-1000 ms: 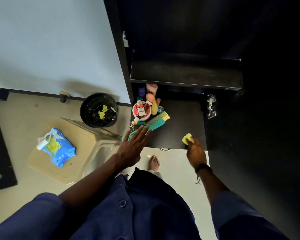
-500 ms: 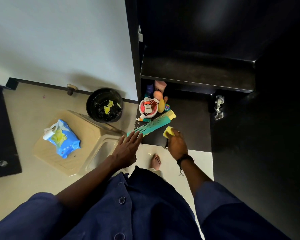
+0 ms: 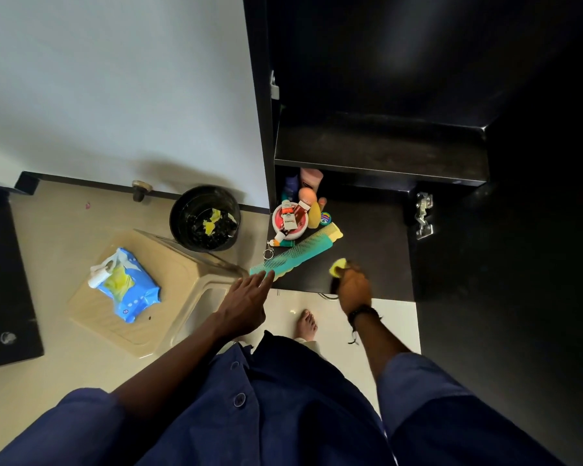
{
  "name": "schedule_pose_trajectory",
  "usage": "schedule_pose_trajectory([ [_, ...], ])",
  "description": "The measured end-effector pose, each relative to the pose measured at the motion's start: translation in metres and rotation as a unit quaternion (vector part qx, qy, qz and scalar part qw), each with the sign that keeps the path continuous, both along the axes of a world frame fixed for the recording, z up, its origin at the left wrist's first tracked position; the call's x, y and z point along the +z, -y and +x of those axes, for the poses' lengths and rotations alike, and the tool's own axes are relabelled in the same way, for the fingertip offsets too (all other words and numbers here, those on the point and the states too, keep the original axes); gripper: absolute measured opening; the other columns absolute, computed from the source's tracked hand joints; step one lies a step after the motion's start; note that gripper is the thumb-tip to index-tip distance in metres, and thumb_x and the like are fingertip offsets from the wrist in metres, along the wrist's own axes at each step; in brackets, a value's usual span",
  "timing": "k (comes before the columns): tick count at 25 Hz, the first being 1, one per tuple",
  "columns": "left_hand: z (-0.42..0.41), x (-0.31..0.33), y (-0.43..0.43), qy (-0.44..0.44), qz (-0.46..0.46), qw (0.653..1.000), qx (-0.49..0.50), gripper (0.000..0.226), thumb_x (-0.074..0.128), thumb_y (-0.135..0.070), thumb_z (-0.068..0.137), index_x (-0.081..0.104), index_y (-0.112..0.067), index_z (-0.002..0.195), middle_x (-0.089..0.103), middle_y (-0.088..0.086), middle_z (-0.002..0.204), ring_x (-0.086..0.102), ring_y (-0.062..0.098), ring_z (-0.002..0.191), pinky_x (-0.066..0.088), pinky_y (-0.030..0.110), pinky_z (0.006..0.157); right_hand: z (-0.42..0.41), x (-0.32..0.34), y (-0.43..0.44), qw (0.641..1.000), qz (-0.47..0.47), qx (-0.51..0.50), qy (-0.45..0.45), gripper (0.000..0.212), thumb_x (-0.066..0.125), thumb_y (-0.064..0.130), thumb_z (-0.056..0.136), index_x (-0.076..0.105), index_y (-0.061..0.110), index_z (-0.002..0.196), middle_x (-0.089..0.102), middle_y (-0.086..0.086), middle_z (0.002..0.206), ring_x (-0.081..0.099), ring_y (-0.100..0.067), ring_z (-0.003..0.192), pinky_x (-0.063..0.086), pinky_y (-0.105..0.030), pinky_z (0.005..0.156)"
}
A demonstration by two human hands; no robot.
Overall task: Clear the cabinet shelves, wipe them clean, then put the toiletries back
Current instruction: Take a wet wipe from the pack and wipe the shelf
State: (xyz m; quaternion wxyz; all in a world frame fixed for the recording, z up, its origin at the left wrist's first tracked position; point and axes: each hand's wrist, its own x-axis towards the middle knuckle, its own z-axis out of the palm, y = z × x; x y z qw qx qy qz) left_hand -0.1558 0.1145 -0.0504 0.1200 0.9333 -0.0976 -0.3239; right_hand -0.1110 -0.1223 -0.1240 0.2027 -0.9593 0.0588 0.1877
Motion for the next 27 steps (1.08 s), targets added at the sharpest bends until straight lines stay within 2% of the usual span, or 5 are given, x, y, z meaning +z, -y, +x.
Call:
schedule_pose_trajectory([
  [7,0.015,0.010,-0.001,0.031,-0.034,0.998,0.048,0.079,0.051,-0.010,0.088,0.005,-0.018,0.152,0.018,0.007,0.157,0.019,0.027,0.144,0.021,0.040,0.117,-0.014,0.030,-0.026,0.992,0.069,0.064,0.079,0.023,0.053,0.009,0.094,0.066,0.012,0.112,0.062,0.000,0.107,0.061,-0.016,0.099,0.045,-0.013,0.089],
  [11,0.036,0.024,0.004,0.089,-0.093,0.987,0.094,0.081,0.059,-0.013,0.085,0.011,-0.017,0.151,0.025,0.007,0.155,0.028,0.026,0.140,0.031,0.040,0.114,0.017,0.113,-0.026,0.949,0.120,0.076,0.282,0.031,0.063,-0.001,0.084,0.068,0.008,0.113,0.064,-0.010,0.115,0.062,-0.024,0.103,0.051,-0.030,0.095],
  [16,0.054,0.043,0.012,0.126,-0.141,0.975,0.118,0.085,0.063,-0.012,0.083,0.012,-0.015,0.151,0.025,0.006,0.155,0.028,0.025,0.141,0.036,0.039,0.112,0.069,0.197,-0.035,0.893,0.089,0.100,0.430,0.033,0.056,0.004,0.085,0.066,0.007,0.117,0.061,-0.012,0.123,0.056,-0.024,0.113,0.046,-0.026,0.097],
  [24,0.067,0.052,0.015,0.189,-0.155,0.964,0.101,0.081,0.061,-0.010,0.081,0.018,-0.014,0.150,0.029,0.005,0.154,0.030,0.023,0.139,0.031,0.036,0.113,0.147,0.205,-0.065,0.926,0.067,0.119,0.353,0.034,0.058,0.002,0.087,0.063,0.007,0.121,0.054,-0.014,0.133,0.048,-0.029,0.125,0.043,-0.032,0.104],
  [27,0.081,0.062,0.020,0.274,-0.134,0.947,0.100,0.075,0.070,-0.013,0.074,0.038,-0.011,0.142,0.047,0.006,0.143,0.044,0.022,0.129,0.038,0.031,0.106,0.115,0.193,-0.058,0.891,0.079,0.123,0.430,0.027,0.049,0.021,0.092,0.066,0.006,0.105,0.062,-0.011,0.107,0.055,-0.021,0.099,0.048,-0.026,0.083],
])
